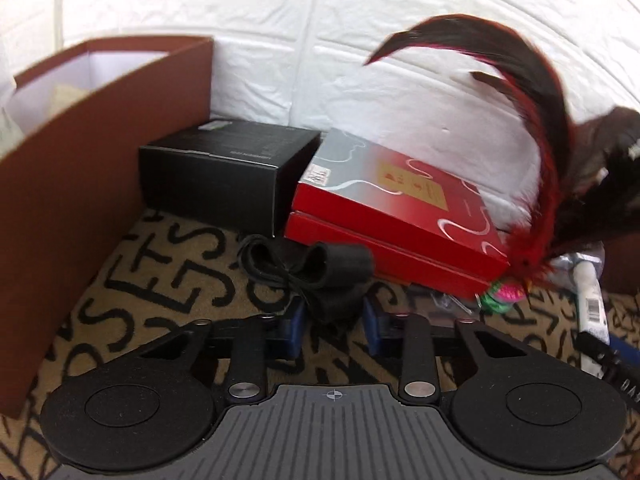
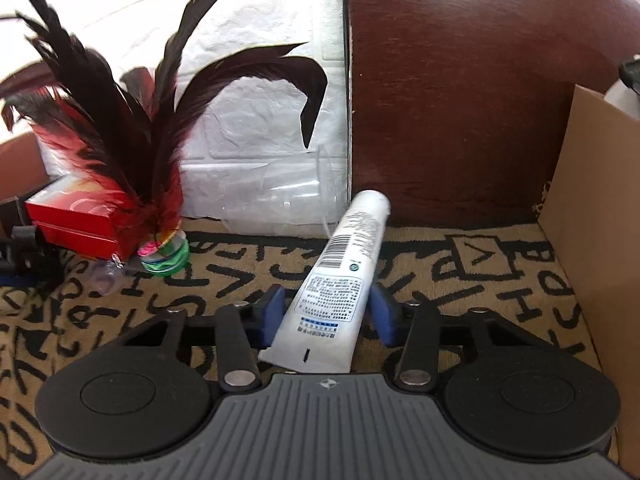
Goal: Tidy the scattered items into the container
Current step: 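Grasp the black strap with the left tool while the right tool grasps the white cream tube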
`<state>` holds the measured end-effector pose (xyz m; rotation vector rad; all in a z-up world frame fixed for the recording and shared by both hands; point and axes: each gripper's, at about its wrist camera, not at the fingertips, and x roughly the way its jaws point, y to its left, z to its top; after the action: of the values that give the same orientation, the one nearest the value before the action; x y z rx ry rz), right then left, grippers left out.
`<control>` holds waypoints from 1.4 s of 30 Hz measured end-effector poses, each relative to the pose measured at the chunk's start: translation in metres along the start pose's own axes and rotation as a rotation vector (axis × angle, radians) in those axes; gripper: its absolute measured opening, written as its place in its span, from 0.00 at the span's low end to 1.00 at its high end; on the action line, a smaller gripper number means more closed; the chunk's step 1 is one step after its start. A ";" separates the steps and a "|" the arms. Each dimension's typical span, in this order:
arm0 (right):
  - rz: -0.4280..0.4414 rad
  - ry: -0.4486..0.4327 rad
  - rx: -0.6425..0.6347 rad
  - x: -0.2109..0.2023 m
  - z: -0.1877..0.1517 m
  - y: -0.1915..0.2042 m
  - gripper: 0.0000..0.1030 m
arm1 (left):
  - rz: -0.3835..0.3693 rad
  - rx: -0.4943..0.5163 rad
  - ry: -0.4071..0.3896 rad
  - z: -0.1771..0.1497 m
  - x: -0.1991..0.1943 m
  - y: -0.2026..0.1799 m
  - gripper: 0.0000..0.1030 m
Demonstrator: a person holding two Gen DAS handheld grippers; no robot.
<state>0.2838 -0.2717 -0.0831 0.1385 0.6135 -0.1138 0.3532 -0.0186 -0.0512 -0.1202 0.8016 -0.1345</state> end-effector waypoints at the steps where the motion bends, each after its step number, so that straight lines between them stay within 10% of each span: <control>1: 0.010 -0.002 0.011 -0.004 -0.001 -0.001 0.42 | 0.004 0.003 -0.004 -0.002 -0.004 0.000 0.21; 5: 0.053 -0.025 0.022 -0.028 -0.010 0.001 0.21 | 0.009 0.007 -0.018 -0.013 -0.023 0.007 0.20; 20: 0.325 0.147 -0.048 -0.113 -0.057 0.031 0.21 | -0.084 0.131 0.018 -0.085 -0.124 0.029 0.24; 29: 0.272 0.150 -0.106 -0.110 -0.057 0.053 0.36 | -0.012 0.076 -0.048 -0.079 -0.116 0.023 0.67; 31: 0.264 0.156 -0.107 -0.106 -0.058 0.054 0.38 | 0.004 0.096 -0.045 -0.077 -0.111 0.019 0.67; 34: 0.261 0.152 -0.102 -0.101 -0.057 0.056 0.38 | 0.000 0.108 -0.012 -0.076 -0.102 0.019 0.32; 41: 0.271 0.162 -0.124 -0.097 -0.052 0.065 0.38 | 0.000 0.105 0.009 -0.079 -0.095 0.023 0.49; 42: 0.267 0.162 -0.118 -0.096 -0.051 0.067 0.39 | -0.003 0.105 0.023 -0.080 -0.092 0.023 0.31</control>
<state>0.1873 -0.1908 -0.0619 0.1146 0.7560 0.1937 0.2343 0.0152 -0.0449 -0.0208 0.8160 -0.1812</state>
